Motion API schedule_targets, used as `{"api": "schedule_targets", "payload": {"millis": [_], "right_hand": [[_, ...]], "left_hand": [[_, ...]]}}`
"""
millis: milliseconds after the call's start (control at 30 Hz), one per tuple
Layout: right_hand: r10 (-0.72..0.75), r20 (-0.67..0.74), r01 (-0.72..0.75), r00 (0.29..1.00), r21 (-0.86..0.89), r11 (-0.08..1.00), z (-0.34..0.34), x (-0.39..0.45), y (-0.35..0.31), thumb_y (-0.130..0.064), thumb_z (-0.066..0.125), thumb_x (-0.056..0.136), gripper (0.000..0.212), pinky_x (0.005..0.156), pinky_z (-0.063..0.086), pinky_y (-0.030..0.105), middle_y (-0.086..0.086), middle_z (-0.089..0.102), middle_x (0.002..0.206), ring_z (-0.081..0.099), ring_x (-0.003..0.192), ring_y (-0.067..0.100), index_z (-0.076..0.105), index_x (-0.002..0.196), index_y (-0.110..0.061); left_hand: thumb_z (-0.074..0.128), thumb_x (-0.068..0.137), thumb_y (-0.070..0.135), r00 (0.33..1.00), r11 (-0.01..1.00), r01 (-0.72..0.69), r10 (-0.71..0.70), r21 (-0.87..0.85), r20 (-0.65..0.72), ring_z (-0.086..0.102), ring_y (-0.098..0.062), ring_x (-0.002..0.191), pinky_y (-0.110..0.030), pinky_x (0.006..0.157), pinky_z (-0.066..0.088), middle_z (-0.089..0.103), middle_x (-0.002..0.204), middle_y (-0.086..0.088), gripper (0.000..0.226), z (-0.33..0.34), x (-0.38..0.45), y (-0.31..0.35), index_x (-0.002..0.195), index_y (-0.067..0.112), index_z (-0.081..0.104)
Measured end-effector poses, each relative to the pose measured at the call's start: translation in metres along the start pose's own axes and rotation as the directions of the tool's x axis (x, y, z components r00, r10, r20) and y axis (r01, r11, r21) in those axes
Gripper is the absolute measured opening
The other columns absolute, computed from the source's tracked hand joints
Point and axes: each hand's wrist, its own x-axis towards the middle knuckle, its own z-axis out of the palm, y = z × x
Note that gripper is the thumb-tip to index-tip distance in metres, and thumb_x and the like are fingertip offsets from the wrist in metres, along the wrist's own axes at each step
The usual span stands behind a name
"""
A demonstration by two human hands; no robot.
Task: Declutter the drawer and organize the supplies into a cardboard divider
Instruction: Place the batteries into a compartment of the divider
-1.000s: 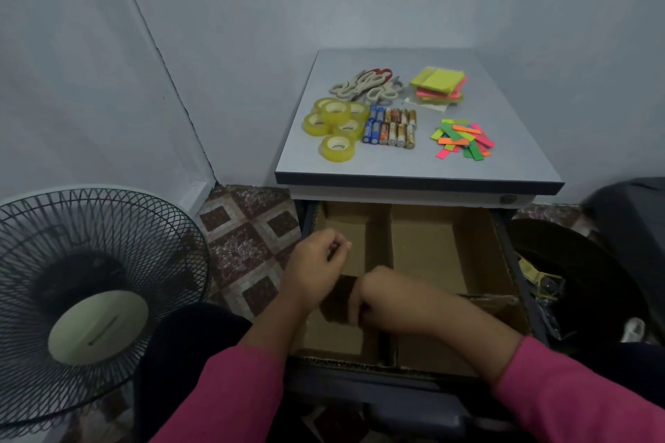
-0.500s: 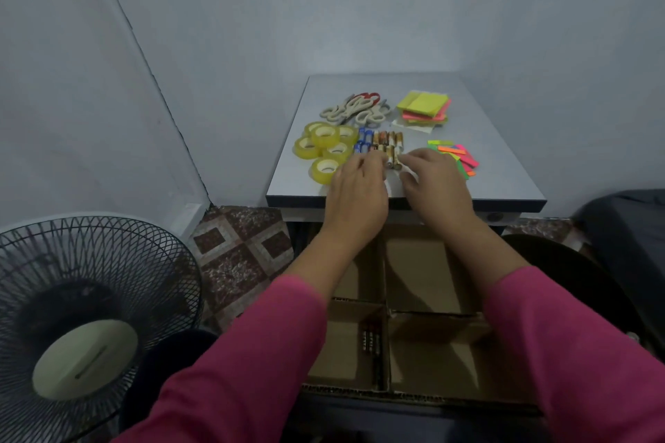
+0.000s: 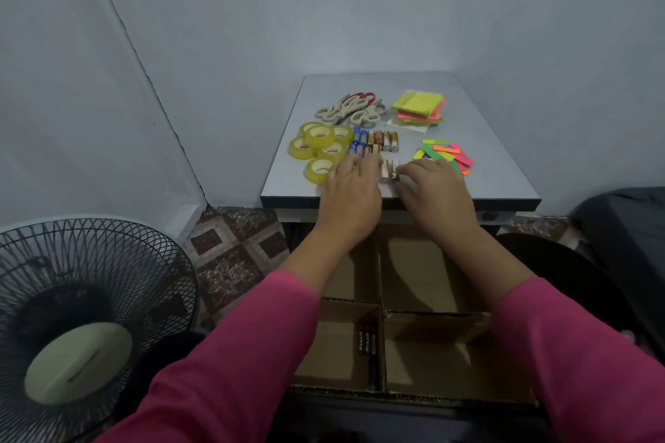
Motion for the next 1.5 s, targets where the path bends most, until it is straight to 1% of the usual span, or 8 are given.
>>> {"api": "schedule_targets", "payload": {"millis": [267,467,600,700,833,933,1233,1500], "right_hand": [[-0.096,-0.016,0.096,0.995,0.049,0.994,-0.005,-0.013,0.004,-0.024,0.063,0.089,0.021,0.075,0.048,0.041,0.004,0.072,0.100,0.059,0.091,0.028,0.071,0.105,-0.013],[-0.178,-0.112,0.187,0.978,0.073,0.980,-0.004,-0.022,0.007,-0.011,0.071,0.082,0.013,0.067,0.050,0.039,0.009,0.072,0.086,0.063,0.080,0.029,0.072,0.094,-0.006],[-0.187,-0.159,0.204,0.969,0.095,0.974,-0.003,-0.030,0.006,-0.009,0.068,0.085,0.013,0.067,0.050,0.036,0.011,0.070,0.088,0.063,0.081,0.027,0.069,0.097,-0.004],[-0.174,-0.204,0.202,0.963,0.124,0.971,-0.005,-0.037,0.004,-0.013,0.064,0.087,0.013,0.067,0.048,0.032,0.010,0.068,0.088,0.062,0.080,0.024,0.067,0.097,-0.005],[-0.182,-0.204,0.215,0.962,0.152,0.965,-0.005,-0.039,0.003,-0.015,0.058,0.089,0.014,0.065,0.048,0.031,0.009,0.067,0.085,0.061,0.077,0.022,0.067,0.095,-0.005],[-0.169,-0.145,0.189,0.975,0.132,0.973,-0.005,-0.036,0.001,-0.015,0.062,0.090,0.016,0.070,0.049,0.033,0.008,0.070,0.091,0.062,0.084,0.022,0.069,0.102,-0.007],[-0.152,0.047,0.153,0.987,-0.011,0.988,-0.004,-0.022,-0.007,-0.033,0.060,0.092,0.050,0.084,0.050,0.039,0.006,0.054,0.134,0.054,0.116,0.026,0.048,0.139,-0.018],[-0.201,-0.011,0.202,0.979,0.048,0.978,-0.004,-0.016,-0.015,-0.021,0.062,0.090,0.018,0.065,0.045,0.031,0.006,0.062,0.105,0.058,0.091,0.024,0.065,0.106,-0.014]], "left_hand": [[0.057,0.089,0.022,0.987,0.987,-0.160,0.160,0.032,0.007,0.052,-0.025,0.107,-0.041,0.085,0.044,0.064,0.111,-0.002,0.021,0.004,-0.011,-0.008,0.103,0.014,0.071],[0.062,0.085,0.000,0.978,0.976,-0.207,0.203,-0.064,-0.056,0.059,-0.031,0.094,-0.043,0.076,0.052,0.067,0.103,-0.013,0.021,0.002,-0.026,-0.009,0.104,0.000,0.069],[0.060,0.091,0.009,0.998,0.939,0.006,-0.024,-0.343,-0.049,0.057,-0.014,0.093,-0.022,0.080,0.046,0.065,0.099,-0.002,0.017,-0.018,-0.041,-0.004,0.107,0.009,0.066],[0.061,0.092,0.017,0.965,0.763,0.261,-0.214,-0.591,0.150,0.060,-0.007,0.084,-0.020,0.074,0.051,0.065,0.092,0.002,0.010,-0.042,-0.056,-0.002,0.101,0.016,0.062],[0.064,0.089,0.020,0.834,0.675,0.465,-0.117,-0.573,0.539,0.065,-0.011,0.068,-0.026,0.064,0.052,0.069,0.078,0.000,0.002,-0.056,-0.072,-0.014,0.090,0.018,0.065],[0.066,0.088,0.019,0.732,0.683,0.520,-0.048,-0.513,0.680,0.063,-0.013,0.065,-0.027,0.062,0.049,0.070,0.080,-0.010,0.003,-0.049,-0.083,-0.020,0.086,0.017,0.065],[0.066,0.089,0.022,0.733,0.671,0.534,-0.064,-0.515,0.677,0.064,-0.015,0.068,-0.035,0.066,0.050,0.069,0.079,-0.007,0.010,-0.037,-0.085,-0.019,0.091,0.012,0.064],[0.064,0.089,0.024,0.781,0.684,0.491,-0.071,-0.539,0.621,0.065,-0.014,0.069,-0.040,0.069,0.053,0.070,0.081,-0.007,0.012,-0.040,-0.078,-0.020,0.093,0.013,0.064]]}}
